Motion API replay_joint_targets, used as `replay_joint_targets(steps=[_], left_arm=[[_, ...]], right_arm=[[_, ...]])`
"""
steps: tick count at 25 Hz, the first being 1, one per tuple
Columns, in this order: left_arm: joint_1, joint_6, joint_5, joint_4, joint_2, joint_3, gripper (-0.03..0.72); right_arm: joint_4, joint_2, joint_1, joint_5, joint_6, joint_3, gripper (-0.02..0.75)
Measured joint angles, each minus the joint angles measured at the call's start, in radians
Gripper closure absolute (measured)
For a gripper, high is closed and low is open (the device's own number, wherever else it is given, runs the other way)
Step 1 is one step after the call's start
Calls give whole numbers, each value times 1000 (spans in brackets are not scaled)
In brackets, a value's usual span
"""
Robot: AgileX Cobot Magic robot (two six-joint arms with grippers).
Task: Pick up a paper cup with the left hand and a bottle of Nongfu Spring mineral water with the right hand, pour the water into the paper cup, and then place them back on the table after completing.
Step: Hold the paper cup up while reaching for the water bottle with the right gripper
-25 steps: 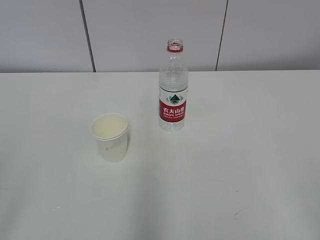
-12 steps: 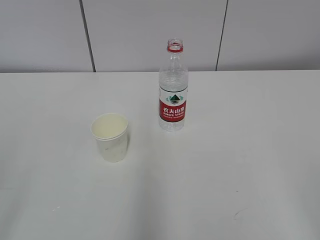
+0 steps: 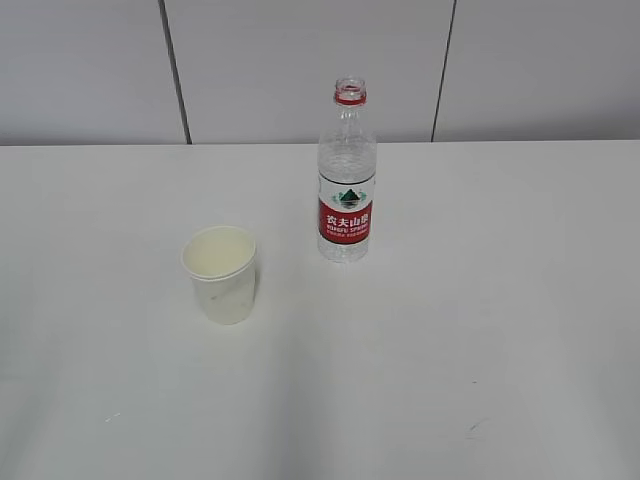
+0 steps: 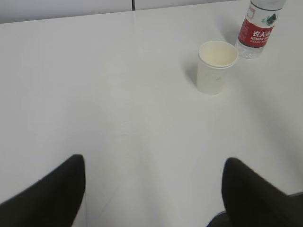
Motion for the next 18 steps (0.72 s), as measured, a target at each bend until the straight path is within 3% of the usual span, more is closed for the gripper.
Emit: replay_joint_targets(steps=[12, 18], left_arm=[[0, 0, -59, 4, 0, -14, 146], [0, 0, -372, -5, 39, 11, 146]], right_arm=[[0, 0, 0, -29, 3, -8, 150], [15, 82, 0, -319, -47, -4, 150]])
